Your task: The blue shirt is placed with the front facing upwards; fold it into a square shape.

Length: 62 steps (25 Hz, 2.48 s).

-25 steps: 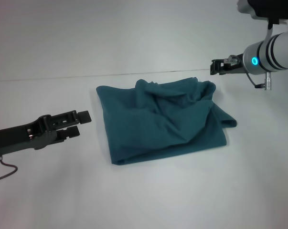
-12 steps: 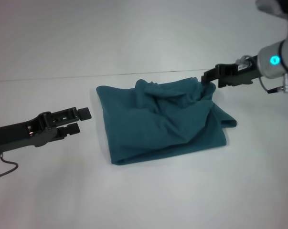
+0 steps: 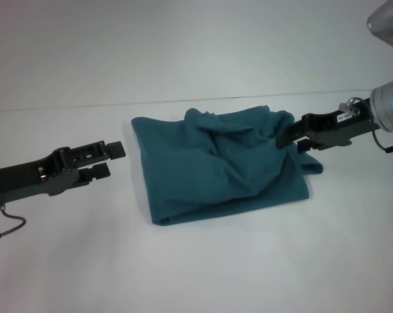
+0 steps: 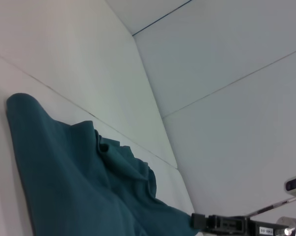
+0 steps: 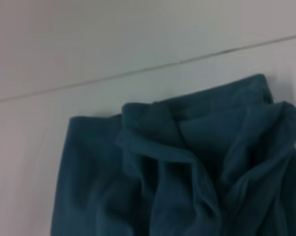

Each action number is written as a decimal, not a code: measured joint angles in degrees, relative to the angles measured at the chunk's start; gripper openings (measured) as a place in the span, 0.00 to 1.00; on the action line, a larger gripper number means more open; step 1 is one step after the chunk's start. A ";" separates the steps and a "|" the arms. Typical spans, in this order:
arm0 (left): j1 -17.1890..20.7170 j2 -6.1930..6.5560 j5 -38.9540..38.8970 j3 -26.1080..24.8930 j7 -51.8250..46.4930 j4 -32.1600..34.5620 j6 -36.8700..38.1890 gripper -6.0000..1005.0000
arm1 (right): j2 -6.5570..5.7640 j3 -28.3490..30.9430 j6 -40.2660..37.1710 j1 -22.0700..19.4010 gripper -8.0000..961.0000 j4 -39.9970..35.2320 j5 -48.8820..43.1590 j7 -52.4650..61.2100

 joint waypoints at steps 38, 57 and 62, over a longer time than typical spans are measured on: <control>0.24 -0.18 -0.04 0.20 0.36 -0.14 -0.72 0.83 | 0.57 2.56 3.00 0.91 0.02 2.59 0.13 1.50; 0.29 -0.18 -0.04 0.05 0.04 -0.14 -0.70 0.83 | -0.97 2.69 -1.80 -2.17 0.02 1.16 -5.02 3.08; 0.37 -0.18 -0.30 -0.22 0.24 -0.14 -0.75 0.83 | -1.07 2.76 -1.21 -2.45 0.02 2.27 -5.81 3.07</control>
